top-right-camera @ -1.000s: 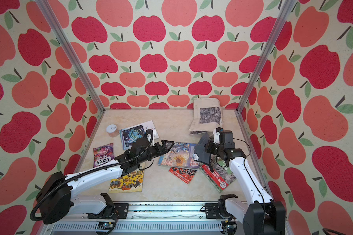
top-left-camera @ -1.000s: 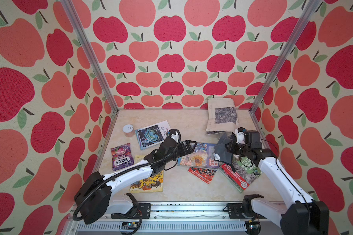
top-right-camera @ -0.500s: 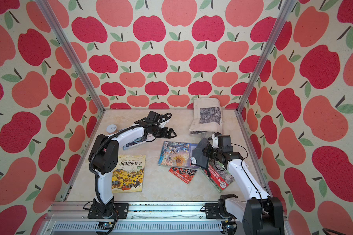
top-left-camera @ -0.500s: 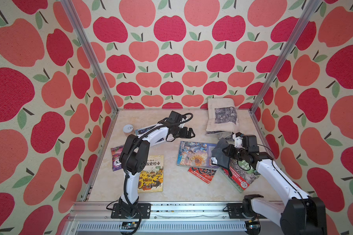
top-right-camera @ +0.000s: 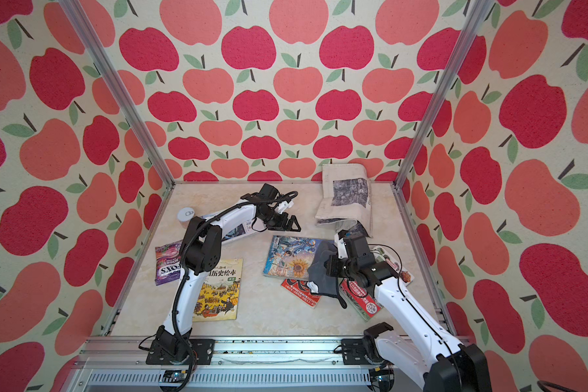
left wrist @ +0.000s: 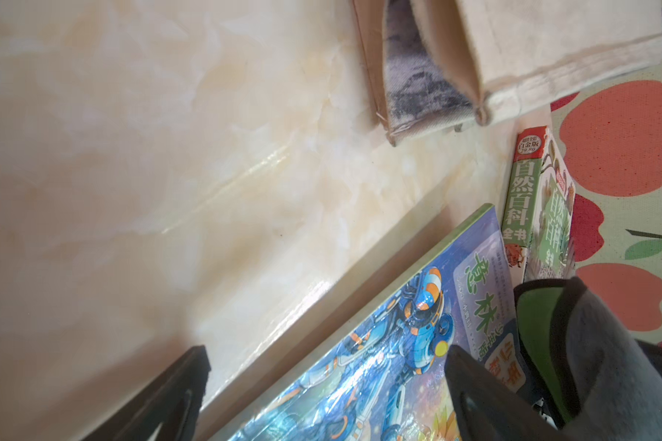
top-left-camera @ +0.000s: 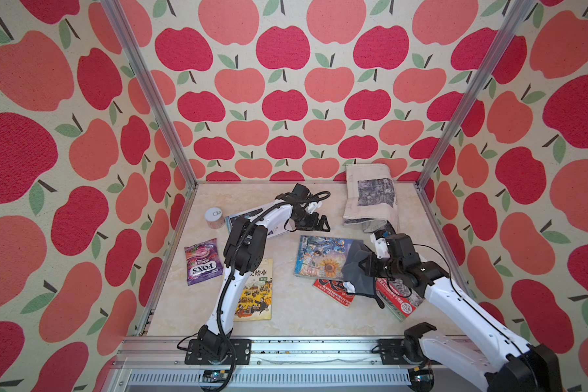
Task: Wipe the cover of the book
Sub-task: Adjust the book on the book.
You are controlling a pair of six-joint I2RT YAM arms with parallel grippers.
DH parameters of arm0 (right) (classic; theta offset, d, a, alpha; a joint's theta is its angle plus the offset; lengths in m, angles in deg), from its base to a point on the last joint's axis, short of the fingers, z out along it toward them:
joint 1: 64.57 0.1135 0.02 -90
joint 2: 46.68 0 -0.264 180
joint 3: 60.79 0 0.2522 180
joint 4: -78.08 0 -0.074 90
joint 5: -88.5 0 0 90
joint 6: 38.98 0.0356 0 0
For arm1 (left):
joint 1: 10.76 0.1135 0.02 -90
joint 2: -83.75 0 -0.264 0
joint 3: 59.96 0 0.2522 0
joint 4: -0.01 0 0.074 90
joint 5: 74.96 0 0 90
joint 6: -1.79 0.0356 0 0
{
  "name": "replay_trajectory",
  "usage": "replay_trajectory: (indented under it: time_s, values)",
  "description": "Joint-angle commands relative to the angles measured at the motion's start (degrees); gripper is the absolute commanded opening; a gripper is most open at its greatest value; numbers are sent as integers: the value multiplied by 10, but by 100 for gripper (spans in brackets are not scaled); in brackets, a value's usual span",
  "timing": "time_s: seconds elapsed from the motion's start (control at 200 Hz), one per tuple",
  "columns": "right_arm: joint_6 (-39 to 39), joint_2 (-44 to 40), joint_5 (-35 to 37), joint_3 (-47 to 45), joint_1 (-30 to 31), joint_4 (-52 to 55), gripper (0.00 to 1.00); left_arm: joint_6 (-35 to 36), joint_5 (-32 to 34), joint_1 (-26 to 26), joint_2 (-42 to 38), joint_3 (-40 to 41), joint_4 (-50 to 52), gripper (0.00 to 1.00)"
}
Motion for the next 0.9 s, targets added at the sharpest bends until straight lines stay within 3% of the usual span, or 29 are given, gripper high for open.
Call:
replay_trajectory:
  time_s: [0.0,0.165,0.395,0.62,0.896]
  values:
    - [4,-32,42,11,37,57,0,18,-20,-5,18,-14,16,100]
    - [41,-16,26,-43,83,27,0,20,-39,-11,40,-29,24,100]
    - [33,26,55,-71,57,-3,0,28,-49,-25,32,5,57,100]
    - [-1,80,25,-47,-21,-46,0,-10,-41,-26,-87,238,-46,99]
    - [-26,153,-11,30,-41,-71,0,-135,-45,-31,-233,482,-180,97]
